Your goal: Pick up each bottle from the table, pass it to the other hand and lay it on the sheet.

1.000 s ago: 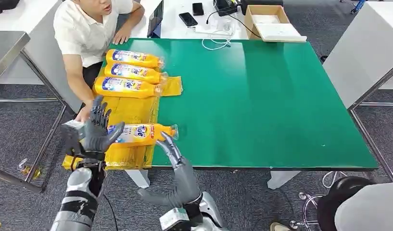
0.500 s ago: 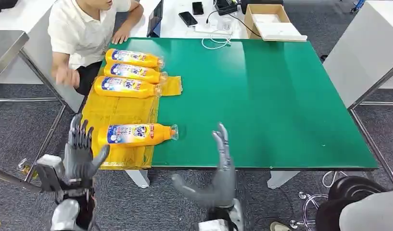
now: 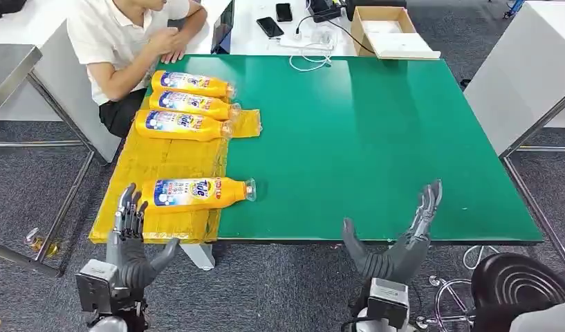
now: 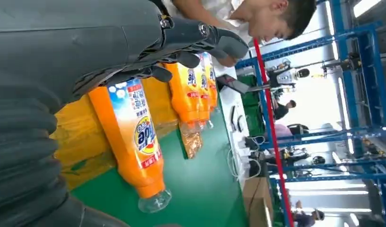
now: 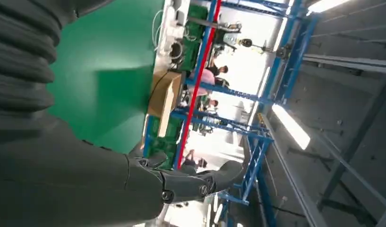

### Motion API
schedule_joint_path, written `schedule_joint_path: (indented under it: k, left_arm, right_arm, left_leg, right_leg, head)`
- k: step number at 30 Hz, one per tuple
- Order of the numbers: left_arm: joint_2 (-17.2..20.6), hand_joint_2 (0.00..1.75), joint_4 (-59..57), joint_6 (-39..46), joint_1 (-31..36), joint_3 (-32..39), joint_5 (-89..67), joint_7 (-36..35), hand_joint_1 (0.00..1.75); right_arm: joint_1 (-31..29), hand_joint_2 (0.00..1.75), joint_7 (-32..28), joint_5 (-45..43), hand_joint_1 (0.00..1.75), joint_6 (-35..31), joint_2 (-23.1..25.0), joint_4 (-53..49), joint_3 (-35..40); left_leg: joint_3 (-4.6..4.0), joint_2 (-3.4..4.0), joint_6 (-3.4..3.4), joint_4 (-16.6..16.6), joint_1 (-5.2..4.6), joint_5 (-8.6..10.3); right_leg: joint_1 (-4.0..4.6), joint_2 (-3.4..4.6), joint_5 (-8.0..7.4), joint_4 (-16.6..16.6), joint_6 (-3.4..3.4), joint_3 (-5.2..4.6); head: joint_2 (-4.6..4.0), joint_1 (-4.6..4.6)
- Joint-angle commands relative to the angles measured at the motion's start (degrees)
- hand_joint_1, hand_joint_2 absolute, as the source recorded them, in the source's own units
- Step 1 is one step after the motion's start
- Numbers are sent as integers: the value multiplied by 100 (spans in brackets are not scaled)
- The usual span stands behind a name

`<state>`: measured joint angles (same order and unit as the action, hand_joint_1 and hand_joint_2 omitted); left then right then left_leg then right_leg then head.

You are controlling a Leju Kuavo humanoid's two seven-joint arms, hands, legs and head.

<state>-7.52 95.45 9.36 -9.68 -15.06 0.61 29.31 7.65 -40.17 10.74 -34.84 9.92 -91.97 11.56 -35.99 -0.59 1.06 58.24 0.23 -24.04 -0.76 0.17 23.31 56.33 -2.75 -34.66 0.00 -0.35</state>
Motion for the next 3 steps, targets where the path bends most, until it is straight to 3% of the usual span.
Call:
schedule_joint_path:
  k: [1, 3]
  left_arm:
    - [-84, 175, -406, 428, 91, -316, -50, 18, 0]
    - [-141, 175, -471, 565, 88, -447, -127, 30, 0]
  right_arm:
    - [-45, 175, 17, 508, 0, -516, 327, 567, -395]
    - [-13, 175, 81, 384, 0, -495, 241, 586, -322]
  left_leg:
    - [39, 1, -4, -12, 0, -12]
    - [43, 0, -4, -12, 0, -13]
  right_leg:
    - [2, -5, 13, -11, 10, 40]
    - [1, -7, 14, -12, 10, 43]
  head:
    - [0, 0]
    - [0, 0]
